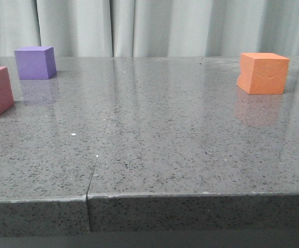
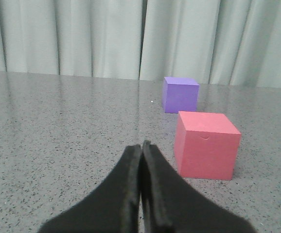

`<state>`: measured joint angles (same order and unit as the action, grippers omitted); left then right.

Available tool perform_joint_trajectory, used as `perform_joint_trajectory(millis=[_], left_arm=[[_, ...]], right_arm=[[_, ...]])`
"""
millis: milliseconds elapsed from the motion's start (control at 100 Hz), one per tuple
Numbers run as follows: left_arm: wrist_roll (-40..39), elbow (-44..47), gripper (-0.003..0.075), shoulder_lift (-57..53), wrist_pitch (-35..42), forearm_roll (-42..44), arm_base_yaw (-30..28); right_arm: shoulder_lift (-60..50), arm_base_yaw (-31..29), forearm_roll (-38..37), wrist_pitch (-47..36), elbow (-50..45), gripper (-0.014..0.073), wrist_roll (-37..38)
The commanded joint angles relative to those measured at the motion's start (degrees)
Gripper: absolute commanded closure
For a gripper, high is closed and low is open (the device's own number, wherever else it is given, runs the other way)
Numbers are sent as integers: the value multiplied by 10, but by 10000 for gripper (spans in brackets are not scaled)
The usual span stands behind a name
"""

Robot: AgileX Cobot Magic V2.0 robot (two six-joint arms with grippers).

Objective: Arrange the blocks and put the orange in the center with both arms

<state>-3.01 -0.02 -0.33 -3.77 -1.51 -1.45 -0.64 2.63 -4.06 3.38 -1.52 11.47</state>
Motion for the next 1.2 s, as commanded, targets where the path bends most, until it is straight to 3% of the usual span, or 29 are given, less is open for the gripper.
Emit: perform_joint_trajectory(millis=[0, 460, 910, 1050, 1190], left_arm=[[1, 23, 741, -17, 46, -2, 0], [1, 23, 741, -17, 46, -2, 0], [1, 23, 741, -17, 46, -2, 0], [1, 23, 741, -17, 46, -2, 0], [1, 23, 741, -17, 46, -2, 0]], right_arm=[[-13, -4, -2, -34, 16, 662, -4], [93, -4, -2, 95, 183, 662, -4], [368, -3, -2, 216, 392, 648, -4], [449, -3, 3, 242, 448, 492, -4], [514, -3, 11, 255, 498, 181, -4]])
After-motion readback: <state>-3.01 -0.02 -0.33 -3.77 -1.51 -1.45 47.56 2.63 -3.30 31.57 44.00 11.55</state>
